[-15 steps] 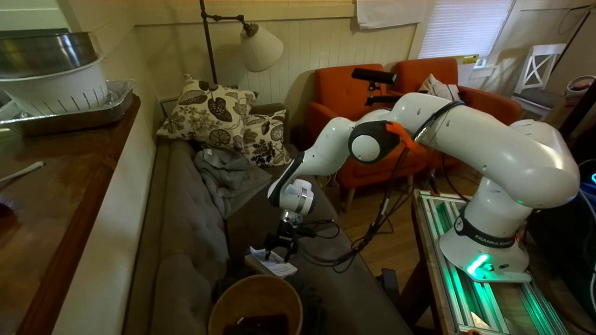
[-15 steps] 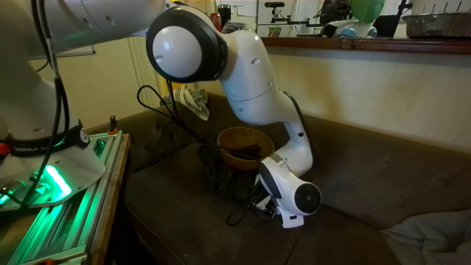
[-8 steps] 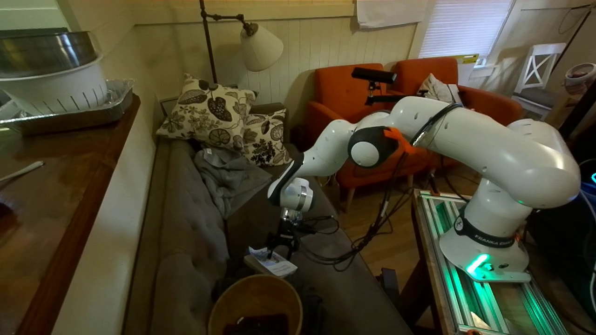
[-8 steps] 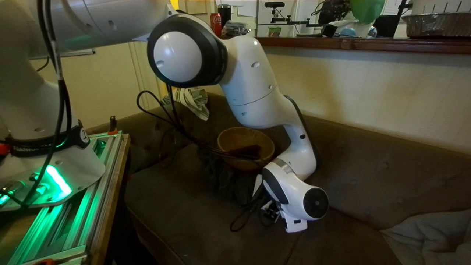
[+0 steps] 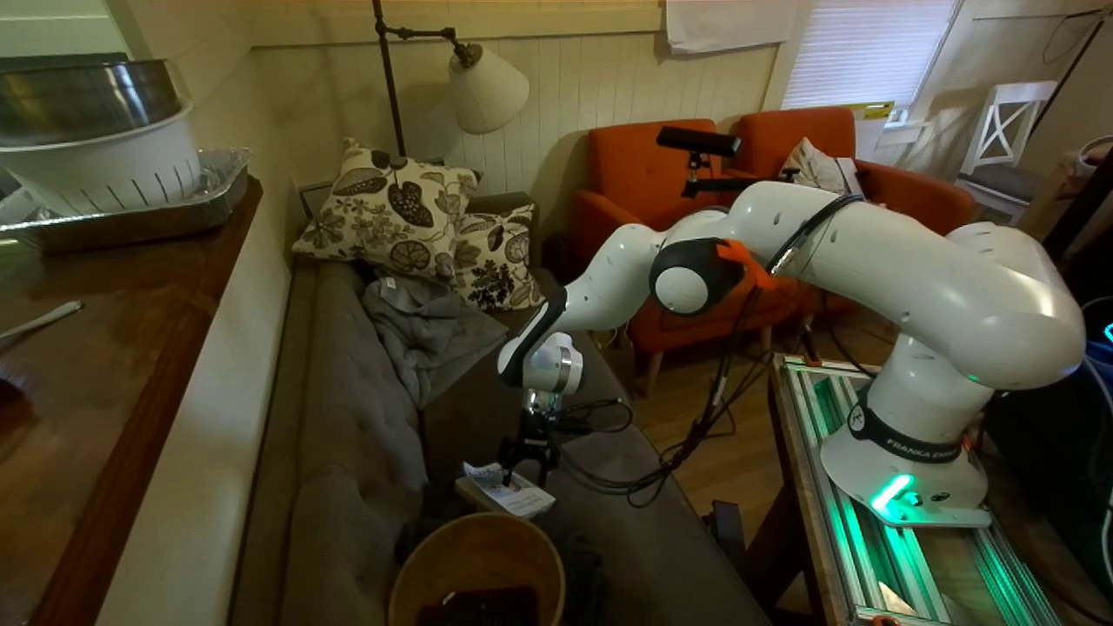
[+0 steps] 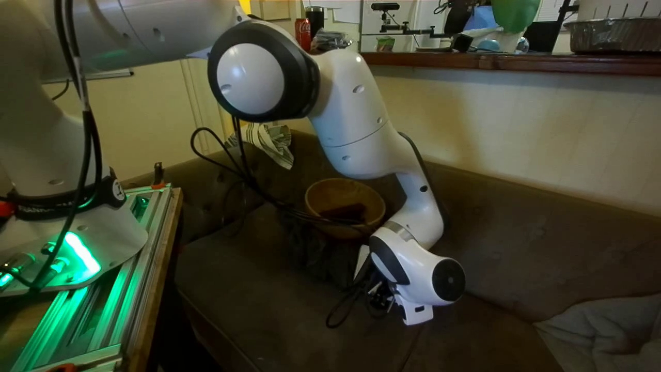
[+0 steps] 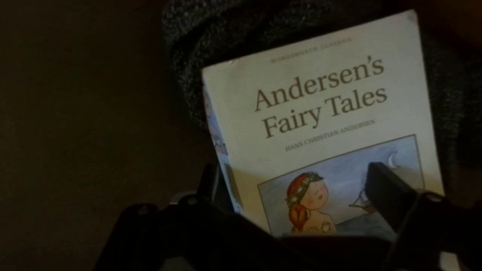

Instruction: Put the white book in the wooden bowl.

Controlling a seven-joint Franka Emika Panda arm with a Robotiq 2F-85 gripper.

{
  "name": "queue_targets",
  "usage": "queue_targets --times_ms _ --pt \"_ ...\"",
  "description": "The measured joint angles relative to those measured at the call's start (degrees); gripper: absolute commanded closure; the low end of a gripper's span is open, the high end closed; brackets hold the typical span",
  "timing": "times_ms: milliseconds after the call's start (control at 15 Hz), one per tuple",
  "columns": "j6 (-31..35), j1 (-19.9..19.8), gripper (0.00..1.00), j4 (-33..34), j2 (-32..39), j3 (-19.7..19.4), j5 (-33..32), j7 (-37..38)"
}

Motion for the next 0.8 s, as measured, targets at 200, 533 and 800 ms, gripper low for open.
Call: queue_targets --times_ms 200,533,800 --pt "3.37 1.33 0.0 0.0 0.35 -0.14 -0.83 0.9" --pt "14.21 3.52 0.0 0.0 0.77 1.92 1.35 0.6" --pt "21.17 3.96 0.0 0.0 1.29 4.13 2.55 0.38"
